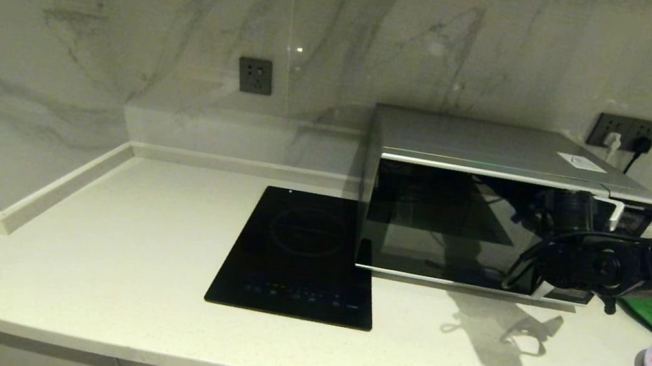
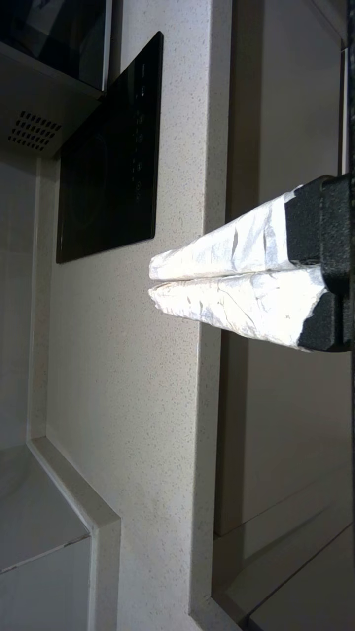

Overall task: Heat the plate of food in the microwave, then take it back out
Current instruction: Open the microwave oven

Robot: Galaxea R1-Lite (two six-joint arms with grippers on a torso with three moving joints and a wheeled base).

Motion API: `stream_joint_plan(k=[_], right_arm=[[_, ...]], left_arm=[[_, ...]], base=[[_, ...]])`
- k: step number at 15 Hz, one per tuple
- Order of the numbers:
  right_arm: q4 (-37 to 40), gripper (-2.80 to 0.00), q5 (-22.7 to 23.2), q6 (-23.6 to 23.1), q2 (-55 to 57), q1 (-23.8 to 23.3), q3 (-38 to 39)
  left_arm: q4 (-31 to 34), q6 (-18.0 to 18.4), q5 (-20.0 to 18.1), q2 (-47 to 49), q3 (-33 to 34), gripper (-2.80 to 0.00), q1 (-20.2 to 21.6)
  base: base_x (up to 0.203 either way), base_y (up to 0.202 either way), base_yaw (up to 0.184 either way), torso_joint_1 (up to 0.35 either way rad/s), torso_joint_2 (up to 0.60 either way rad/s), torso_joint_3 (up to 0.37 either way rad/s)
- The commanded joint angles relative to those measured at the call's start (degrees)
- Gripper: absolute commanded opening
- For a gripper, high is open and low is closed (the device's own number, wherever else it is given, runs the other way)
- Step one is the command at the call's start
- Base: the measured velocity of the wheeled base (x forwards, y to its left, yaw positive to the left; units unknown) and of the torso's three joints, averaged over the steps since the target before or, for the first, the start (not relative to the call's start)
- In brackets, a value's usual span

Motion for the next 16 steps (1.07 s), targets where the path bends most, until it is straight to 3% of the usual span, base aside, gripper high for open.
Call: stream_joint_plan(k=[1,6,10,16], right_arm=[[0.3,0.00,-0.5,1.0,-3.4,0.0,3.9],[0.4,0.00,0.3,0.2,-5.8,0.4,7.3],[0.3,0.00,3.9,-2.3,-7.6,1.1,8.7],[0.6,0.00,11.7,-6.7,-21.3,13.0,17.6]], left_arm=[[0.0,-0.1,0.0,-0.1,0.0,-2.80,0.0],[0.0,-0.1,0.0,-0.1,0.0,-2.80,0.0],[0.0,-0.1,0.0,-0.1,0.0,-2.80,0.0],[0.0,-0.1,0.0,0.0,0.0,-2.80,0.0]], base=[[0.000,0.000,0.000,0.000,0.00,0.000],[0.000,0.000,0.000,0.000,0.00,0.000],[0.000,0.000,0.000,0.000,0.00,0.000],[0.000,0.000,0.000,0.000,0.00,0.000]])
